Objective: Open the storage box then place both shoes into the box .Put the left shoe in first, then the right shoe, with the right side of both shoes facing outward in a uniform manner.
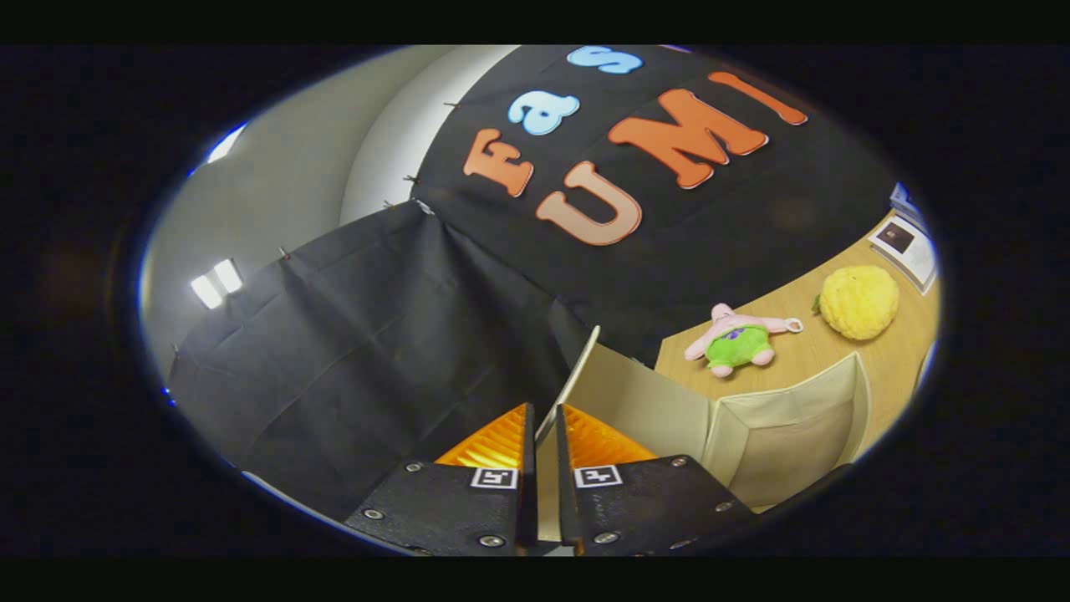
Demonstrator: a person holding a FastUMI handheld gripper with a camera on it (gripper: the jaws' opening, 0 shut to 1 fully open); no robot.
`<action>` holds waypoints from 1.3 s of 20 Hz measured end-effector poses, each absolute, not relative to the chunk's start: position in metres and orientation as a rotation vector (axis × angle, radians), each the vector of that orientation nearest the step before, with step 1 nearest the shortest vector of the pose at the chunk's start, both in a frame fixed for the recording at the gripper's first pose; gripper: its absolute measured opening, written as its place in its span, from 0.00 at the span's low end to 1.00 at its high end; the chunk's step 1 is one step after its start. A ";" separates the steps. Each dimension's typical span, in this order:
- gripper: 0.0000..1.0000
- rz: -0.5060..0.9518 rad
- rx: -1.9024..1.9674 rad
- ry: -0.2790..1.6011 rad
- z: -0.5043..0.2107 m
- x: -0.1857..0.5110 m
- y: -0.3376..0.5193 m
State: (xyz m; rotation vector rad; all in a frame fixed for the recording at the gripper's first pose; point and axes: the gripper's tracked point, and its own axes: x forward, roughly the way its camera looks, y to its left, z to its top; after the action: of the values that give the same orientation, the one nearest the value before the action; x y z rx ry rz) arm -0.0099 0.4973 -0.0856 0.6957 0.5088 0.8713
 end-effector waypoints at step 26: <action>0.98 0.375 0.261 0.291 -0.169 0.054 0.206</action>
State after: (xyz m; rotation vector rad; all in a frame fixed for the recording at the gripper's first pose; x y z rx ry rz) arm 0.0541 0.2064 -0.1692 0.2615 0.2910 0.3753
